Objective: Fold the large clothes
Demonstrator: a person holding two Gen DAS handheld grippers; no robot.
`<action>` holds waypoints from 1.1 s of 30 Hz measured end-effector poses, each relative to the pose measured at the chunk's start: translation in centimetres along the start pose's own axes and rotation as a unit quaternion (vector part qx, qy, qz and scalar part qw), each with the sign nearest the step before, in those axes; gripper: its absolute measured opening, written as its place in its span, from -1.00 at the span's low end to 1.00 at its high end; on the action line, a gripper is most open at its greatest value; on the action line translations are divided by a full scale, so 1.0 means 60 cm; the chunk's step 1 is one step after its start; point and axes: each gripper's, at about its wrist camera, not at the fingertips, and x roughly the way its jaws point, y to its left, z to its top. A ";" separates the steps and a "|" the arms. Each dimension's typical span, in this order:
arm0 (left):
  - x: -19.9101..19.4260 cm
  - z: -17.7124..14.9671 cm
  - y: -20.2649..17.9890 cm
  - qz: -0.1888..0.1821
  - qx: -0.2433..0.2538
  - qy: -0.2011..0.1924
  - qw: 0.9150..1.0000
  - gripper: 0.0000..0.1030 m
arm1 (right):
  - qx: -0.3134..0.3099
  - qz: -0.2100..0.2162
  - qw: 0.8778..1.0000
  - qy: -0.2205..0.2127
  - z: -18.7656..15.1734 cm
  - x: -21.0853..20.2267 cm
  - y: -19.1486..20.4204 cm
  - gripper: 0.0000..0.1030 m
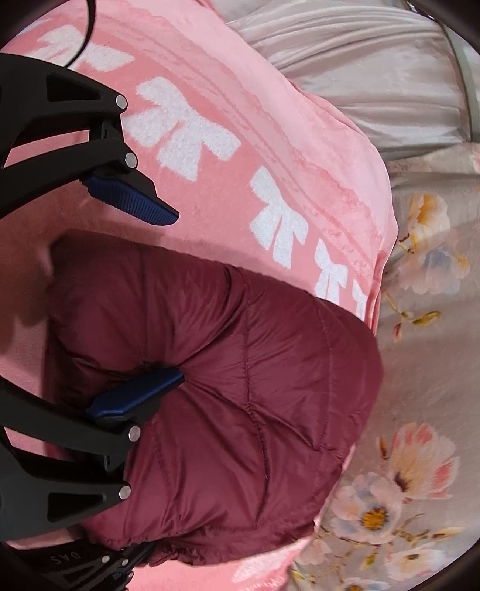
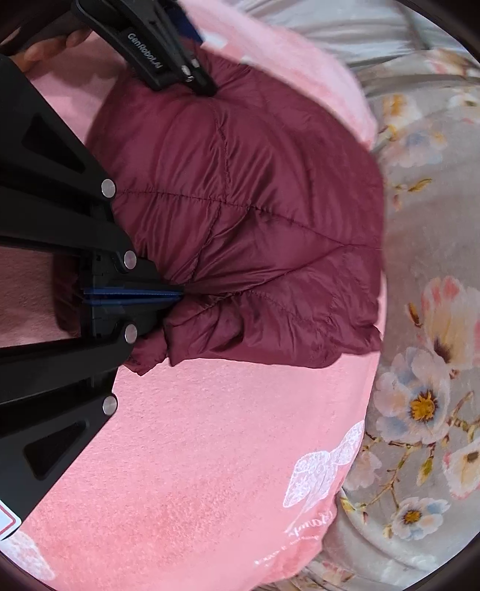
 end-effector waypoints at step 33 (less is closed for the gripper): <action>-0.365 -0.210 0.016 0.003 0.022 -0.084 0.996 0.89 | -0.034 0.011 0.993 -0.110 -0.243 -0.313 -0.062 0.41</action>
